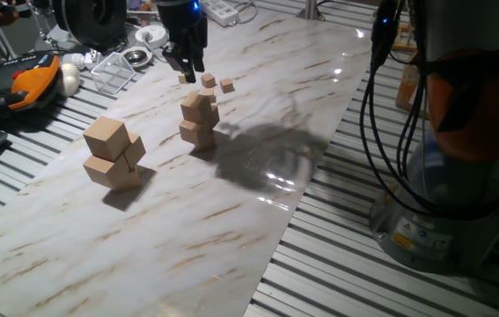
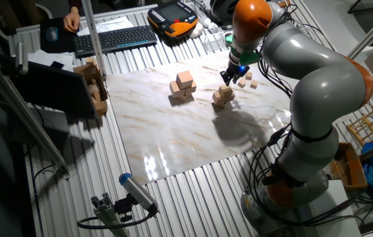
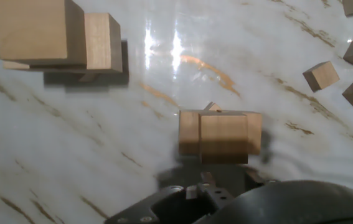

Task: Stack the blocks into a cross shape

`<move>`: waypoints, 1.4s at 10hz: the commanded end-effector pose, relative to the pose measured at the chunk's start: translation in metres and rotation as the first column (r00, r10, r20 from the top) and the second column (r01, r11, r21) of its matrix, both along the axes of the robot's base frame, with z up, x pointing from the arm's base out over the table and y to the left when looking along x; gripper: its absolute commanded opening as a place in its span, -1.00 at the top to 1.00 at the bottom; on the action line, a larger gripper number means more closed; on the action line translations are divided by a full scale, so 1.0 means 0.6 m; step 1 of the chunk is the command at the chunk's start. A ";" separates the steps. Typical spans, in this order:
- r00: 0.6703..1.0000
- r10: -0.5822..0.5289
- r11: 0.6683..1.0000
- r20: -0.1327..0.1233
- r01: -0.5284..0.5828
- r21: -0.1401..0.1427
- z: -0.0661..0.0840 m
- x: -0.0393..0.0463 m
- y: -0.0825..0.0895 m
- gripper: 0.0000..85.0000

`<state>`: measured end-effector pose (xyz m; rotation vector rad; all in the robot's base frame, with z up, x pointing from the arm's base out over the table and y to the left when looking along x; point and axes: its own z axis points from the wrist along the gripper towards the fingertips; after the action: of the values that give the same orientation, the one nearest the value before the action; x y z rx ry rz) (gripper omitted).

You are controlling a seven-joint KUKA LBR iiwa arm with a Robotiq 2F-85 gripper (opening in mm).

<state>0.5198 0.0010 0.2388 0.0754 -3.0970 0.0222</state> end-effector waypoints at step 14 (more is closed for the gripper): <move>0.981 -0.191 0.981 0.012 0.191 0.025 -0.056 0.027 -0.113 1.00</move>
<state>0.5365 -0.0686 0.2045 -0.2212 -3.1002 -0.0101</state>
